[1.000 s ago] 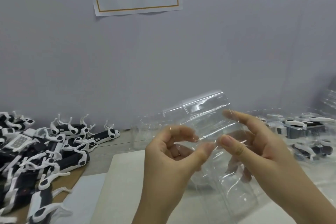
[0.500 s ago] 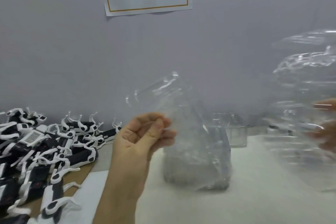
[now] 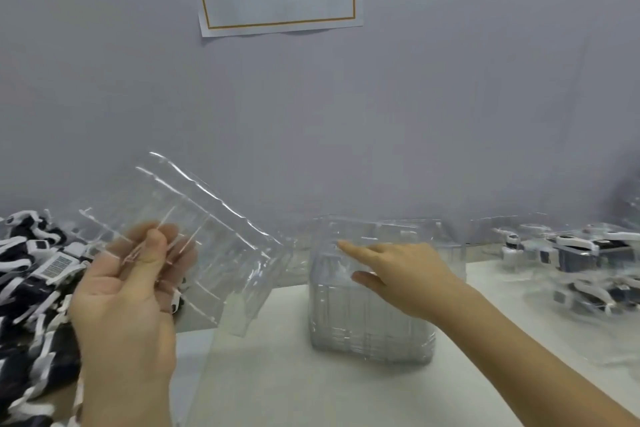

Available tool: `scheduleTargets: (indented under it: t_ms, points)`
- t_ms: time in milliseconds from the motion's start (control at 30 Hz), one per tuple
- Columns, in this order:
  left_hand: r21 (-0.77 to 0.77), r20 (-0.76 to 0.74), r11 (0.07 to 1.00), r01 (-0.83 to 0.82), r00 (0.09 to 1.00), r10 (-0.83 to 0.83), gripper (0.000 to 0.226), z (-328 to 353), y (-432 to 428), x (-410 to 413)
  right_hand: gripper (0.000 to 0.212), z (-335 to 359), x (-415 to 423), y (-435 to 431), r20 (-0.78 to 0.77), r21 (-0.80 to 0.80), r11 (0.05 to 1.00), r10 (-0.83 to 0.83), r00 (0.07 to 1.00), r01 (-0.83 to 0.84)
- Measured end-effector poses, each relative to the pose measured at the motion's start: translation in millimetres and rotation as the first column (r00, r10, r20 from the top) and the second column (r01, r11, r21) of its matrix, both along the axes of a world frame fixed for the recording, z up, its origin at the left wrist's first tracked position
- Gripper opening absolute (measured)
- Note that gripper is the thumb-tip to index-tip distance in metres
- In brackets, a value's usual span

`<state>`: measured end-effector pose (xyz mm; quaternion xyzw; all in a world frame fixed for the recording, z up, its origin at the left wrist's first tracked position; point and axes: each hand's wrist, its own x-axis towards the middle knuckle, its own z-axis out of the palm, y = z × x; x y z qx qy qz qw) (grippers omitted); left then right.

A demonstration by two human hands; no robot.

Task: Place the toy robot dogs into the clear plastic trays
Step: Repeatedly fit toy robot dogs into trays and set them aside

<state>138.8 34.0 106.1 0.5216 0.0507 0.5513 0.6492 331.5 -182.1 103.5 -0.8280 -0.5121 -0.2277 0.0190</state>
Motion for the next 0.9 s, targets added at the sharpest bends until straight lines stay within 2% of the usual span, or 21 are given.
scheduleTargets:
  t_ms: [67,167,267,300,333,367,400,433,467,500,533,567,600,633,667,700,733,800,833,900]
  points:
    - [0.015,0.000,0.998,-0.061,0.998,0.061,0.014,12.6,-11.7,-1.9,0.056,-15.9,0.8,3.6,-0.038,-0.066,0.998,-0.011,0.999,0.009]
    - [-0.069,0.096,0.998,-0.002,0.995,0.009,0.009,18.8,-28.3,1.6,0.061,-36.9,-5.2,9.0,-0.041,-0.157,0.982,-0.112,0.993,0.104]
    - [-0.080,0.118,0.995,0.058,0.992,-0.049,0.011,25.7,-43.6,5.1,0.070,-41.9,-6.3,13.9,-0.072,-0.254,0.943,-0.238,0.968,0.213]
    - [-0.083,0.111,0.994,0.075,0.992,-0.065,0.012,27.7,-49.5,6.6,0.074,-37.9,-6.0,13.9,-0.119,-0.293,0.929,-0.269,0.956,0.224]
    - [-0.079,0.106,0.992,0.099,0.990,-0.091,0.012,27.4,-54.2,8.7,0.077,-33.1,-4.9,13.1,-0.230,-0.299,0.932,-0.281,0.932,0.207]
    - [-0.080,0.100,0.988,0.131,0.987,-0.122,0.012,26.2,-58.1,12.0,0.076,-24.9,-6.1,10.3,-0.392,-0.213,0.962,-0.242,0.887,0.169]
    - [-0.078,0.089,0.984,0.163,0.984,-0.156,0.010,24.7,-62.2,15.5,0.071,-14.7,-10.2,7.6,-0.594,-0.014,0.989,-0.126,0.794,0.146]
    - [-0.082,0.077,0.978,0.192,0.980,-0.186,0.008,23.3,-66.6,19.6,0.058,-5.3,-16.5,3.6,-0.721,0.326,0.927,0.118,0.683,0.184]
    - [-0.084,0.066,0.974,0.209,0.977,-0.204,0.007,21.4,-70.6,23.7,0.040,3.9,-23.9,-4.1,-0.739,0.605,0.745,0.392,0.548,0.283]
    - [-0.081,0.056,0.969,0.231,0.972,-0.227,0.006,18.9,-75.3,28.3,0.027,11.5,-25.9,-10.2,-0.688,0.726,0.563,0.587,0.427,0.395]
    - [-0.082,0.050,0.963,0.257,0.966,-0.254,0.007,15.7,-80.1,32.4,0.026,18.1,-31.4,-17.1,-0.650,0.747,0.492,0.680,0.339,0.446]
    - [-0.082,0.051,0.952,0.295,0.955,-0.291,0.008,12.8,-85.0,36.8,0.028,22.2,-36.7,-23.1,-0.653,0.741,0.521,0.708,0.270,0.425]
    - [-0.086,0.055,0.937,0.339,0.940,-0.335,0.012,9.7,-90.1,41.4,0.024,22.3,-41.4,-29.0,-0.682,0.729,0.604,0.680,0.270,0.321]
    - [-0.093,0.058,0.916,0.391,0.920,-0.387,0.021,6.3,-94.6,46.1,0.021,24.8,-48.7,-30.3,-0.699,0.712,0.661,0.635,0.328,0.237]
    - [-0.112,0.073,0.890,0.443,0.897,-0.437,0.031,3.8,-98.2,50.1,0.030,23.9,-54.3,-32.5,-0.669,0.712,0.685,0.592,0.450,0.156]
    - [-0.144,0.099,0.858,0.493,0.870,-0.483,0.039,1.1,-101.1,53.8,0.037,22.7,-58.7,-35.8,-0.595,0.748,0.652,0.578,0.559,0.121]
    - [-0.170,0.130,0.823,0.542,0.840,-0.527,0.043,-1.4,-103.3,57.2,0.035,22.7,-60.5,-39.1,-0.519,0.811,0.569,0.592,0.617,0.137]
    - [-0.189,0.196,0.736,0.650,0.760,-0.620,0.045,-6.3,-108.0,65.0,0.021,25.2,-60.9,-49.4,-0.419,0.894,0.408,0.612,0.670,0.186]
    - [-0.215,0.234,0.687,0.694,0.720,-0.653,0.045,-6.6,-110.8,70.5,0.019,29.3,-59.1,-51.9,-0.388,0.910,0.366,0.593,0.706,0.194]
    - [-0.337,0.305,0.610,0.717,0.696,-0.650,0.046,-5.6,-115.7,85.8,0.019,32.7,-53.9,-57.7,-0.351,0.922,0.346,0.552,0.756,0.175]
